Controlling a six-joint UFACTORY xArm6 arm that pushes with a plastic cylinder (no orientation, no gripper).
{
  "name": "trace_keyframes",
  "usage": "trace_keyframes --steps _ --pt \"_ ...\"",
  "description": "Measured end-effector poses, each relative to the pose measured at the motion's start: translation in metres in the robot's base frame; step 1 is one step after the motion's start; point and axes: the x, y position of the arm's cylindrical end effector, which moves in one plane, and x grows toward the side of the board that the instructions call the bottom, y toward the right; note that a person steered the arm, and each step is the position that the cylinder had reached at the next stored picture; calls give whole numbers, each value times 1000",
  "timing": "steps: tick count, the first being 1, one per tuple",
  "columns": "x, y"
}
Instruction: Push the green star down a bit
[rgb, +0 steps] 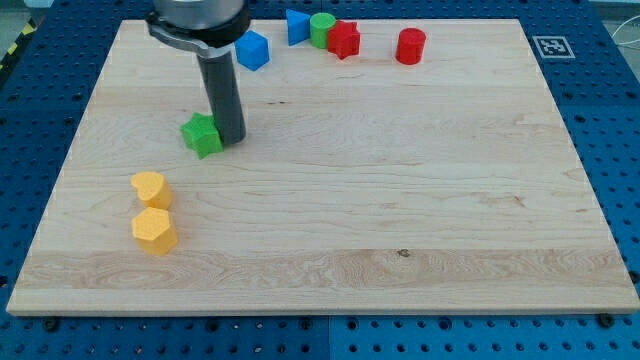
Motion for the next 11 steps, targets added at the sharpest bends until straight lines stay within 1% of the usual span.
trace_keyframes --steps 2,4,5,6,7,9,11 --pt "-7 -28" --pt "-6 -31" --pt "-32 -28" --pt "-40 -44" --pt "-32 -52" --pt "-4 -39" --pt "5 -37"
